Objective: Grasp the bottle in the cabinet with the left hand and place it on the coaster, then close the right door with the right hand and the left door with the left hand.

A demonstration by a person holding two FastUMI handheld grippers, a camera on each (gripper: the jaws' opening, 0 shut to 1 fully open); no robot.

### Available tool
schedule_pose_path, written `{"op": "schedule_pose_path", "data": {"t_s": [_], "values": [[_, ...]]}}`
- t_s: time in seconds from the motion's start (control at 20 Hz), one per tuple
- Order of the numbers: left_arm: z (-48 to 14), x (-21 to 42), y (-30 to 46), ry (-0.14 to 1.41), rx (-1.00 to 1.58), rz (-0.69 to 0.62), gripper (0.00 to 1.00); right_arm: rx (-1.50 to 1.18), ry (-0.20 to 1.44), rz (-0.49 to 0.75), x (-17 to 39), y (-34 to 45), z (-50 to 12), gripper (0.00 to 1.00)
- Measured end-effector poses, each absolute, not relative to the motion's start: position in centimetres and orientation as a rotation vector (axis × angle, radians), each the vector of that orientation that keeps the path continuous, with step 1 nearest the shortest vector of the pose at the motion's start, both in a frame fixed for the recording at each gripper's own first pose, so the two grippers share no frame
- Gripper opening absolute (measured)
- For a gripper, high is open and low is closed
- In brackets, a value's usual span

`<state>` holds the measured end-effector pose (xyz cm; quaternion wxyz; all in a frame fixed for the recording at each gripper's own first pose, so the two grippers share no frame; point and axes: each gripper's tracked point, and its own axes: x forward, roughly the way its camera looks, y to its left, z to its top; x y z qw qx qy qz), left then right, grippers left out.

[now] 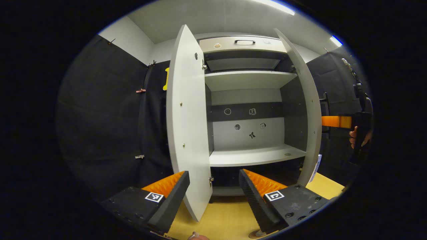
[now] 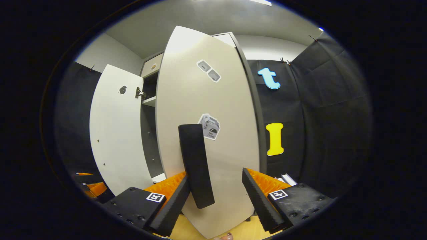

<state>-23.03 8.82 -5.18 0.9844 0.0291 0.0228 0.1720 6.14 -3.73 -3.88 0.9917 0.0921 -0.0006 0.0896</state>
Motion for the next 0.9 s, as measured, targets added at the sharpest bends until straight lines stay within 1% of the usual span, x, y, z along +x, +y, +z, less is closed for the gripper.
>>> {"op": "schedule_pose_path", "data": {"t_s": [0.15,0.25,0.5,0.65,0.75,0.9], "values": [[-4.4,-24.7,13.0,0.045,0.075,0.403,0.94,0.179,-0.017,0.191,6.7,-0.7,-3.6,0.98],[-3.8,-25.4,15.1,0.045,0.062,0.405,0.94,0.164,-0.012,0.177,6.4,-0.3,-3.7,0.98],[-1.7,-25.0,20.5,-0.010,0.006,0.368,0.94,0.124,-0.001,0.118,3.9,0.1,-4.4,0.97],[-0.4,-24.1,22.8,-0.048,0.019,0.343,0.95,0.101,0.020,0.088,2.6,0.6,-5.1,0.97],[0.5,-23.1,23.0,-0.064,0.037,0.313,0.96,0.102,0.029,0.073,1.9,1.0,-5.2,0.97],[1.5,-21.8,21.2,-0.097,0.054,0.222,0.95,0.062,0.026,0.021,0.9,0.5,-5.2,0.98]]}}
